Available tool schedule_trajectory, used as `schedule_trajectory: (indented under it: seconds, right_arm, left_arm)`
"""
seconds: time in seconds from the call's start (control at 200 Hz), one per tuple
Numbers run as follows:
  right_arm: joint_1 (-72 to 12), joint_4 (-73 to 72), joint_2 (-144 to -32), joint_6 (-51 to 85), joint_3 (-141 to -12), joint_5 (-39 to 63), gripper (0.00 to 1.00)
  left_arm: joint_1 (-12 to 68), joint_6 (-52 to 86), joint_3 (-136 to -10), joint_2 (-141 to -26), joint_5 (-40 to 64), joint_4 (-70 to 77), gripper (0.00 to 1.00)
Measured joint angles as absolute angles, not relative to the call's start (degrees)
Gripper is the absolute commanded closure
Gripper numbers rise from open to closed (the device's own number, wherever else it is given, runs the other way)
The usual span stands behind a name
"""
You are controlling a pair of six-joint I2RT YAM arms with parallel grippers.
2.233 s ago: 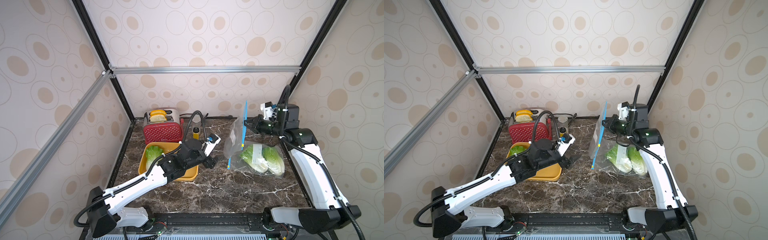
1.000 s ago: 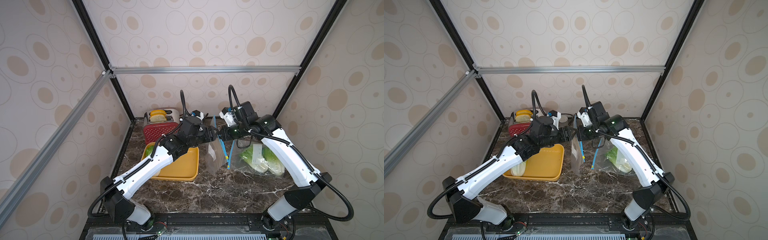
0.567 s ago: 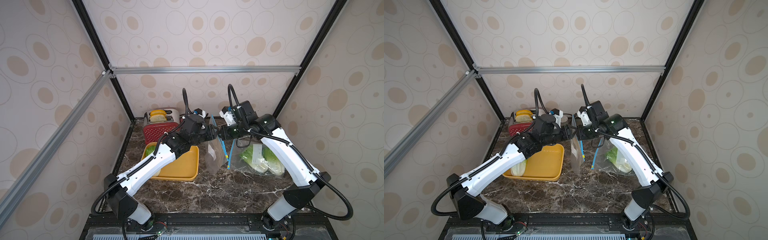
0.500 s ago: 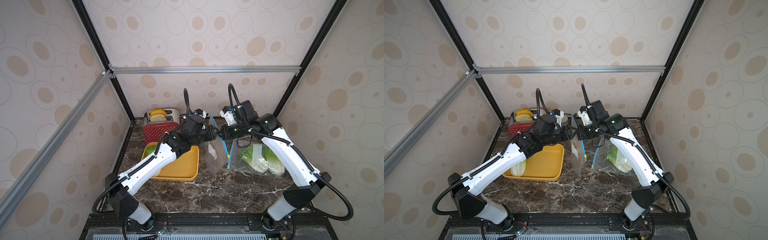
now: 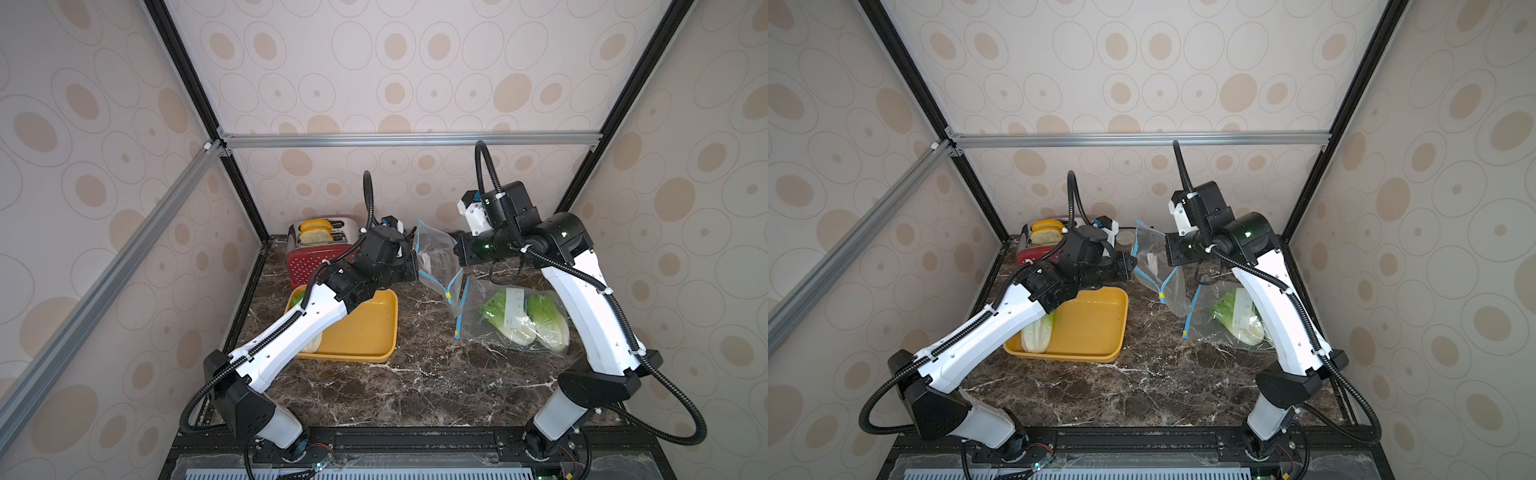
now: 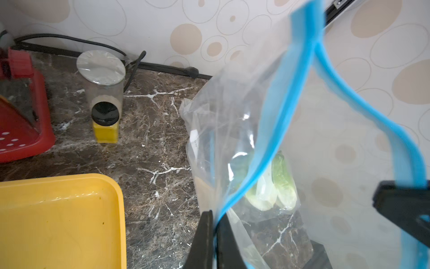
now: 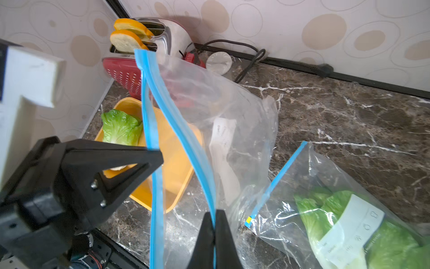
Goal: Put the chinese cabbages into a zipper bag and zip it
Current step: Open the zipper of the food storage bag.
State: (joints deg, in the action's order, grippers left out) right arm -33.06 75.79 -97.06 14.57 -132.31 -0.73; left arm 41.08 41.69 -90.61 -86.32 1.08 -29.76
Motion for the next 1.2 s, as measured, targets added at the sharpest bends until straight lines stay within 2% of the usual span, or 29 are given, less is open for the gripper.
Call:
schedule_trajectory:
  seconds: [0.205, 0.325, 0.401, 0.471, 0.556, 0.656, 0.801, 0.856, 0.981, 1.197]
  right_arm:
    - [-33.5, 79.66, -98.5, 14.46, -132.99, -4.12, 1.0]
    - [-35.05, 78.43, -99.04, 14.92, -129.67, -3.84, 1.0]
    - [-35.7, 77.71, -99.98, 15.33, -128.07, -3.51, 1.0]
    - [-36.07, 77.14, -101.1, 15.55, -127.83, -3.46, 1.0]
    - [-36.38, 76.97, -102.17, 15.57, -128.49, -4.01, 1.0]
    - [-36.69, 77.71, -103.77, 15.51, -132.03, -5.1, 1.0]
    - [-36.77, 79.11, -104.49, 15.0, -136.4, -7.44, 1.0]
    - [-36.8, 79.53, -104.6, 14.81, -137.75, -8.08, 1.0]
    - [-36.8, 80.34, -104.75, 14.17, -139.0, -9.04, 1.0]
    - [-36.8, 81.6, -106.43, 13.47, -139.28, -9.19, 1.0]
  left_arm:
    - [39.2, 40.6, -87.9, -84.42, 0.91, -31.55, 0.98]
    - [38.98, 40.6, -84.79, -83.61, 1.74, -31.86, 0.94]
    - [38.98, 40.53, -83.83, -83.74, 3.03, -31.79, 0.89]
    - [38.98, 40.4, -83.55, -83.72, 3.95, -31.62, 0.77]
    - [38.98, 40.01, -83.48, -83.61, 4.86, -30.41, 0.75]
    - [38.98, 39.59, -83.53, -83.33, 5.5, -29.61, 0.64]
    - [38.94, 37.87, -83.55, -81.36, 4.99, -29.3, 0.45]
    - [38.87, 36.95, -83.46, -79.57, 3.49, -29.47, 0.34]
    - [38.04, 33.91, -83.22, -74.08, -0.67, -31.86, 0.21]
    - [35.2, 31.51, -83.05, -68.51, -9.65, -41.04, 0.07]
